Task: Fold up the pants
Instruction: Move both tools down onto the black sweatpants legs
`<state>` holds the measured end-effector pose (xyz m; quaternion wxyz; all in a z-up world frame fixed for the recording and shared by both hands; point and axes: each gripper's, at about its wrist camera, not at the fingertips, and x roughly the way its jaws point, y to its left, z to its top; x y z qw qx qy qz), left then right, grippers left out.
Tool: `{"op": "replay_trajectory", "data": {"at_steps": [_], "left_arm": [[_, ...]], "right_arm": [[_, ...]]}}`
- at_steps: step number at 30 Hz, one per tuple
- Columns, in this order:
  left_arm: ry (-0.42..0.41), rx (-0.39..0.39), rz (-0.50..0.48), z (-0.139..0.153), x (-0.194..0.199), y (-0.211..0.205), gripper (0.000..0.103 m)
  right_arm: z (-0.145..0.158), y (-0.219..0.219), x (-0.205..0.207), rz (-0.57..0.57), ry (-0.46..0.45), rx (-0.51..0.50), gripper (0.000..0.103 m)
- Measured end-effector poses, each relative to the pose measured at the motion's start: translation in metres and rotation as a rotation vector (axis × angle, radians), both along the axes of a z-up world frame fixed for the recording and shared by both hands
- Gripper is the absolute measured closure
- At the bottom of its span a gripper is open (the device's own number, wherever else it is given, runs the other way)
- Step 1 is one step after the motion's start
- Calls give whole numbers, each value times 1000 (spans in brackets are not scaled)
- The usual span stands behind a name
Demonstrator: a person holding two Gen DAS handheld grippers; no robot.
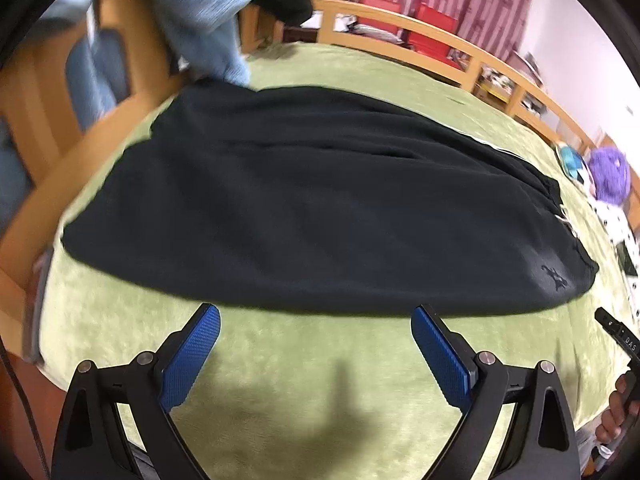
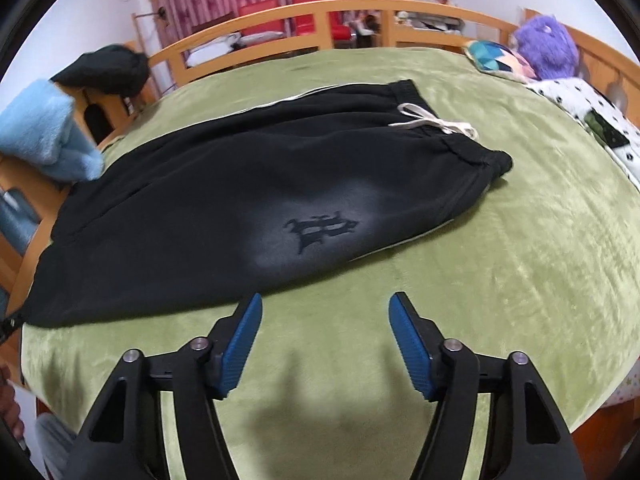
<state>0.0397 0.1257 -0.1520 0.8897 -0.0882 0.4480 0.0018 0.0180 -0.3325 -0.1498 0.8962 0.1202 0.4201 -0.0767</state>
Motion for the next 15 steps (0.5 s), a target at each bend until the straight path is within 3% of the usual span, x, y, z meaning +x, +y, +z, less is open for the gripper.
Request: {"op": "replay_trajectory", "data": {"at_steps": [3,10,15], "left_arm": [[-4,-32,49,-17,2,25,7],[31,-224,184,-62,28,84,7],[29,-312,253,-82,39,101,7]], "right_arm": [[-11,-19,6,-49,3,62,39],[-33,-61,29,-163,0,239,39],[-53,-75,52,-199,27,268,39]]}}
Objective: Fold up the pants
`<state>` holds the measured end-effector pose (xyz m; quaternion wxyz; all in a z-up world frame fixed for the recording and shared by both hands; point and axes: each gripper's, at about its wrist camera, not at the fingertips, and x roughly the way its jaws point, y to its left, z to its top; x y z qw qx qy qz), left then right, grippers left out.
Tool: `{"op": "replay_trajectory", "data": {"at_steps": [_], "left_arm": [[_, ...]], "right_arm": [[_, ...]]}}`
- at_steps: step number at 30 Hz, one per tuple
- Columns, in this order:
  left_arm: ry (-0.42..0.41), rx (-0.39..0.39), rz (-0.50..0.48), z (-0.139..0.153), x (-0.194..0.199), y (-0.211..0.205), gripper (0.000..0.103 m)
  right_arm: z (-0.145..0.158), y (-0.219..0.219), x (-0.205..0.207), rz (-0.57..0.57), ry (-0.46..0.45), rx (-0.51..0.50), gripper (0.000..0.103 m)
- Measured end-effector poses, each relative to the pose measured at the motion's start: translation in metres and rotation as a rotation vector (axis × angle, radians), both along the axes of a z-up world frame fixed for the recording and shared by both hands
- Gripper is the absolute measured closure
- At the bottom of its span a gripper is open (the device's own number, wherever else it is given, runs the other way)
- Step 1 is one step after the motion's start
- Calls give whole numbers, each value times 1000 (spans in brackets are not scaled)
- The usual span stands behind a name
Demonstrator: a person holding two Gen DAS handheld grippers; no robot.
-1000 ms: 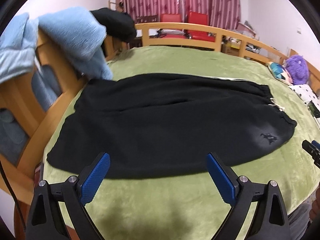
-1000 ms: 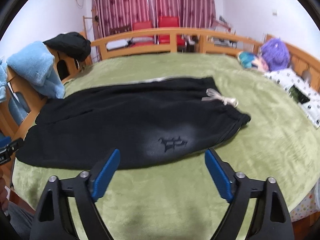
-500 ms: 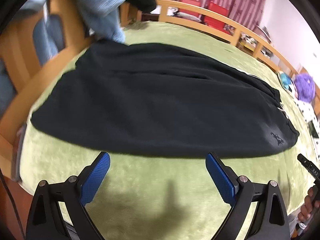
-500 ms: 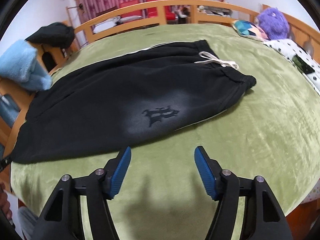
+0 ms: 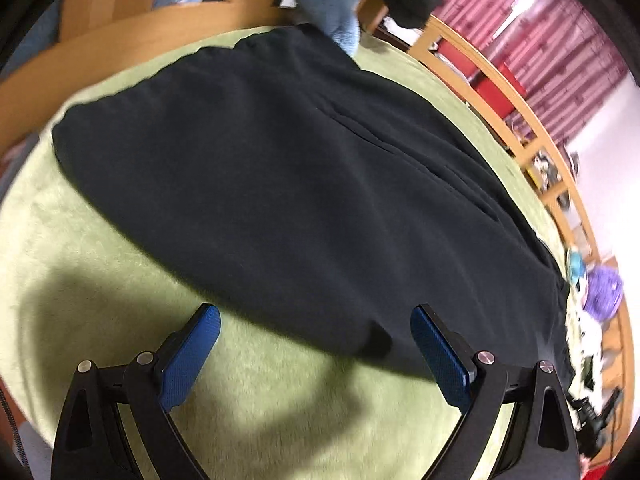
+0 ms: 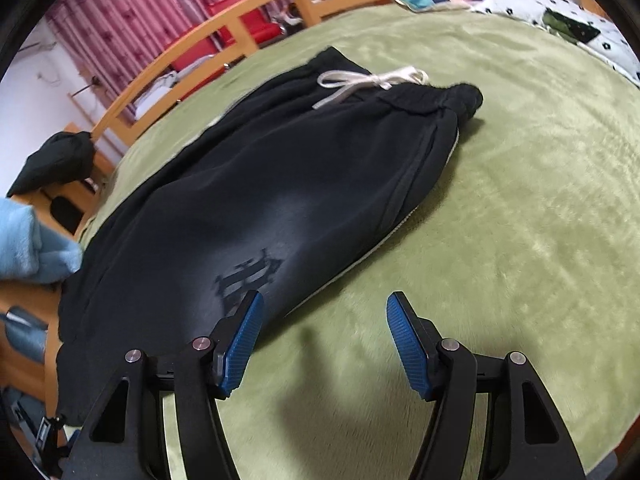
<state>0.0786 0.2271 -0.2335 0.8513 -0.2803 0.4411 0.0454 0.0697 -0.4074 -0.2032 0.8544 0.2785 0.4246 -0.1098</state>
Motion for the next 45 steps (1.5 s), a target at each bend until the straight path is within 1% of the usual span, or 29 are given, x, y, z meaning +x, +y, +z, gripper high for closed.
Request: {"op": "replay_trajectory", "data": {"at_steps": [2,3,6,8,10,11,12,13,15,16,18,22,24,27,31,35,38,39,41,42,44,45], "left_arm": [[0,-1,15,-5,6,1,7],[-6,12,20,-5,11,1,7],[-1,34,37,-7,26,0,7],[9,38,58,-8,35,1,14],[12,46,85,-5,38,4,42],[21,50,99,-5,41,7,49],[27,45,107,-6,43,11,66],[27,38,111,-6,42,14,86],[16,11,112,-6,39,21,93],[-5,-15,95,-3,37,25,94],[-28,-14,84,5,32,25,95],[-92,38,51,34,22,23,96],[-130,50,43,51,17,24,96],[-163,66,27,71,13,26,96],[-202,120,0,95,25,23,96],[-262,144,-4,123,49,14,96],[-307,176,-10,145,89,6,96],[-316,182,-11,149,95,4,96],[-340,201,-9,161,127,0,96],[-349,211,-5,165,140,-2,96],[-361,228,8,169,160,-6,96],[-367,241,20,172,181,-6,96]], "right_arm": [[-12,-3,11,-1,9,37,39],[-17,-5,15,-1,10,48,39],[-27,-9,33,-16,-8,85,39],[-28,-10,43,-24,-19,79,39],[-27,-11,56,-36,-24,63,44],[-27,-11,59,-41,-23,50,56],[-27,-10,62,-39,-23,35,72],[-27,-10,65,-26,-22,27,76],[-25,-11,65,-16,-24,23,83],[-22,-11,63,-11,-30,23,85],[-14,-12,59,-3,-46,22,88],[6,-11,42,-4,-82,20,90],[18,-10,31,-7,-100,24,91],[37,-7,17,8,-122,14,92],[65,2,8,58,-153,-25,92],[89,13,31,106,-170,-91,93],[103,15,50,129,-192,-108,93],[110,12,57,135,-203,-117,93],[125,11,78,144,-227,-130,93],[134,10,95,145,-248,-134,93],[142,8,118,144,-266,-137,93],[148,5,137,141,-278,-139,93]]}}
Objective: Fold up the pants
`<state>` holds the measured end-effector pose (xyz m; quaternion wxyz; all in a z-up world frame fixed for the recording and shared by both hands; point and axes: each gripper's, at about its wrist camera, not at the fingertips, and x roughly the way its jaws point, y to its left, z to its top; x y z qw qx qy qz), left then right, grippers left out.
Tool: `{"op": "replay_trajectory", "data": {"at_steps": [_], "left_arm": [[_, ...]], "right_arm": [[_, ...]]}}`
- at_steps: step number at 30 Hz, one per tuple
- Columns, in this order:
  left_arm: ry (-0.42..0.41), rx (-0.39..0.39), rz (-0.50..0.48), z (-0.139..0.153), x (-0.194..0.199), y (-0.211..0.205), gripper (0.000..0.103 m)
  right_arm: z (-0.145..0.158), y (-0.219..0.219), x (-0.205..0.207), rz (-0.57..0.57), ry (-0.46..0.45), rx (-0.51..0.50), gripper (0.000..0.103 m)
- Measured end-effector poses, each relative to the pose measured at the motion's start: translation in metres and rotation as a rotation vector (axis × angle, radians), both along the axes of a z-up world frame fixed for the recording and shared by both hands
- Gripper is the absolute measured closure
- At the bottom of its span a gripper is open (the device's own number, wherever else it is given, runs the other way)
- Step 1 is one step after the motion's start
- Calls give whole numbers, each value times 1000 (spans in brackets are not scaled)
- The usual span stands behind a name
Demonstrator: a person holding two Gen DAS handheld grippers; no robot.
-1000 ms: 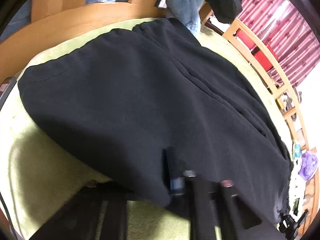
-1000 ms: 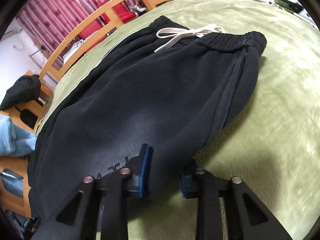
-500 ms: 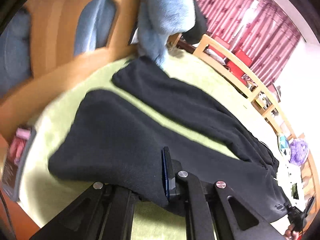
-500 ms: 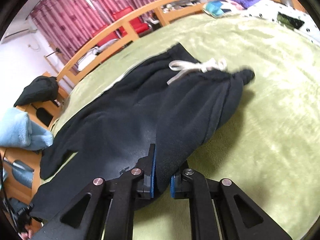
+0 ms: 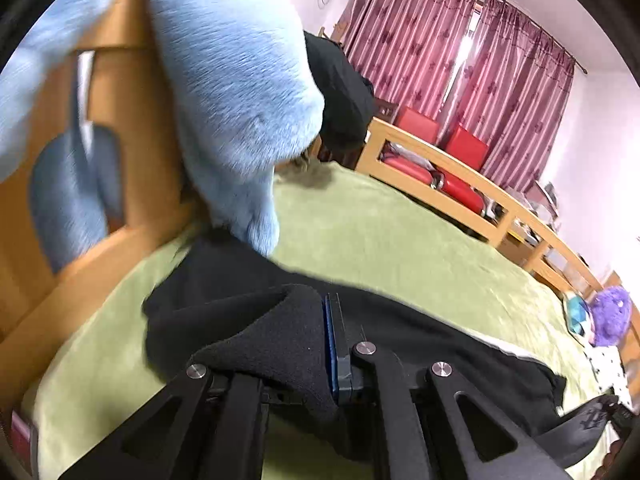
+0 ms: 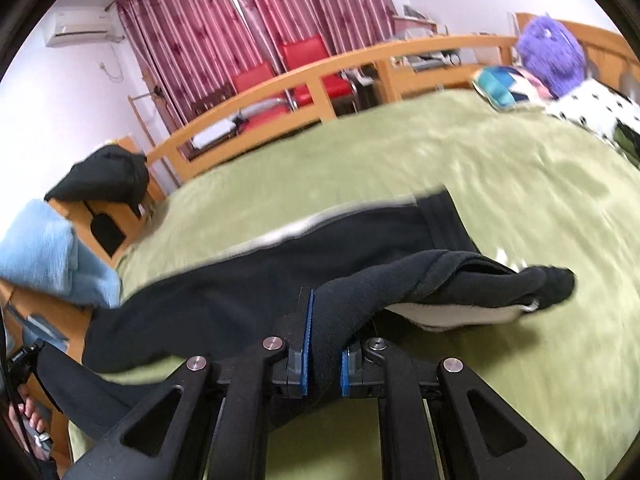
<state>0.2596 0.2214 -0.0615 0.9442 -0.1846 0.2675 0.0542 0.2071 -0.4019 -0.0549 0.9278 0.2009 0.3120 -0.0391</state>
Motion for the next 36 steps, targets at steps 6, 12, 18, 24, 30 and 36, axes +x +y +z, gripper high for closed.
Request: {"op": "replay_trajectory", "data": {"at_steps": [6,12,18,24,30,36], "left_arm": [[18,33,33,-9,82,-8,96],[162,46,-13,-56,139,-23,87],[197,98,-36,-78,100,-33,29],[176,83,-57,-80,33,-30,18],[294,-10,-100,-132,7,-38,18],[317,-132,-58,-169,21,-30,24]], "right_arm": [[4,0,99,-4,-10,-20,93],[-50,6,173,-33,80,3,70],[-87,24,155,59,184,-68,57],[-89,19,82,58,168,-111,34],[-127,-14,29,-26,247,-31,33],[-160,-45,20,-100,272,133,33]]}}
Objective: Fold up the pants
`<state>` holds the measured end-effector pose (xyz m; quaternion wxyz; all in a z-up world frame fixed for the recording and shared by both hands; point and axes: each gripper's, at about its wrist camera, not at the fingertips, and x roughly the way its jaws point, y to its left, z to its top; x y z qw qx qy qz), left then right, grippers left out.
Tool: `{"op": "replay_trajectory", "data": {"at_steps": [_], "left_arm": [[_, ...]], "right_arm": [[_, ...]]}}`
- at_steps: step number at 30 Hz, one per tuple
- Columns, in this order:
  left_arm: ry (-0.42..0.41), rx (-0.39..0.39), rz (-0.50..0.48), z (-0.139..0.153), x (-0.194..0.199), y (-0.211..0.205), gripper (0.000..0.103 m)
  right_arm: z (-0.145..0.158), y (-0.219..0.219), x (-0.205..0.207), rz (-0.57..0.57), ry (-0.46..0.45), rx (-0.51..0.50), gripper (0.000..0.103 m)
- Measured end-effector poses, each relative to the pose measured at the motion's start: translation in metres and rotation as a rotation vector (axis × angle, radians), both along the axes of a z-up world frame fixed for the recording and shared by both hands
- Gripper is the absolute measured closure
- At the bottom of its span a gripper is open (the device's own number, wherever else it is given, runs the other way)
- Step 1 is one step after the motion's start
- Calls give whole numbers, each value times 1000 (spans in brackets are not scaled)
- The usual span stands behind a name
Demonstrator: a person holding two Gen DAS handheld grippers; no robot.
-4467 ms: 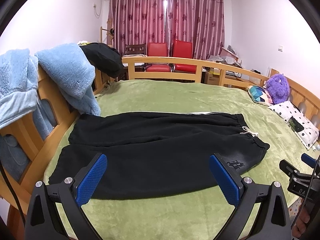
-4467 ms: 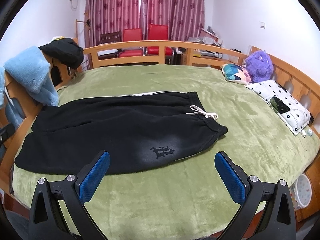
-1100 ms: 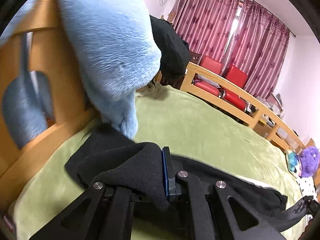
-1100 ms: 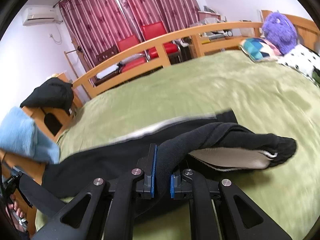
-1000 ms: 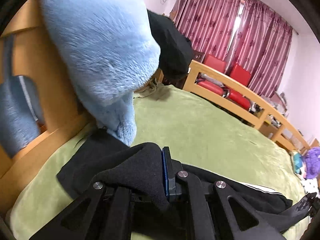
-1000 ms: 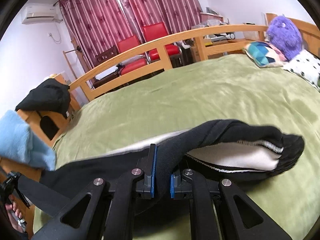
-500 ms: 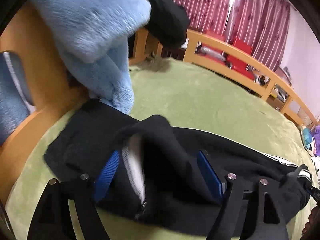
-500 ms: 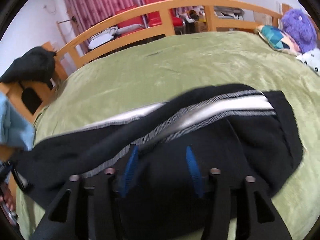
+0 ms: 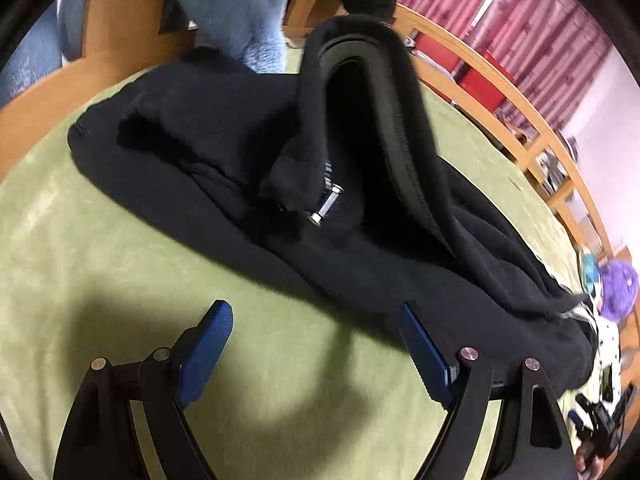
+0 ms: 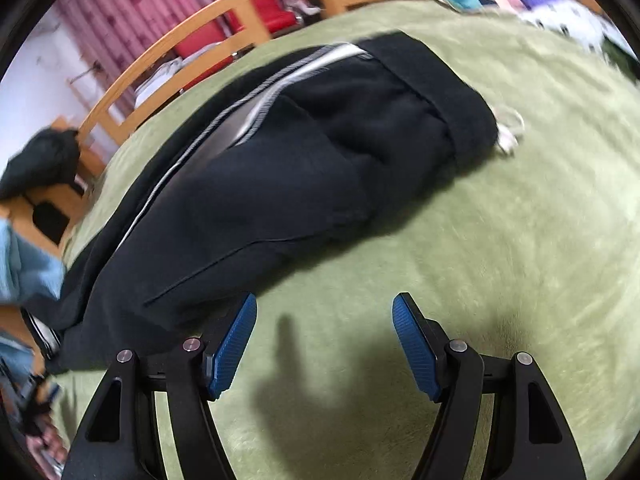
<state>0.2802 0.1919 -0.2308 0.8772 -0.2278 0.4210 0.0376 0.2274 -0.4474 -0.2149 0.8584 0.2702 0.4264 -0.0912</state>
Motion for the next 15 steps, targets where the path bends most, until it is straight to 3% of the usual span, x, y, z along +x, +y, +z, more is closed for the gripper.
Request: {"op": "replay_trajectory", "data": {"at_steps": [2,5,11,14,15], "left_arm": [[7,-28,24,-8,8,5,31],[-2,-130,65,-23,20,16,36],[-13,-123,113,-23,35,16,39],[3,-108,151,-24,40,17,61],[15,-125,148,-26,42,20,72]], "right_arm": [[-4,-9,5,-31,-24,45,33],[-9,-18,15,-63,-64,96,32],[-22,-24,51,-108,-130,187,21],[-24,-17,69,-135,-135,164,18],[-23,-15,75,-144,-130,152,22]]}}
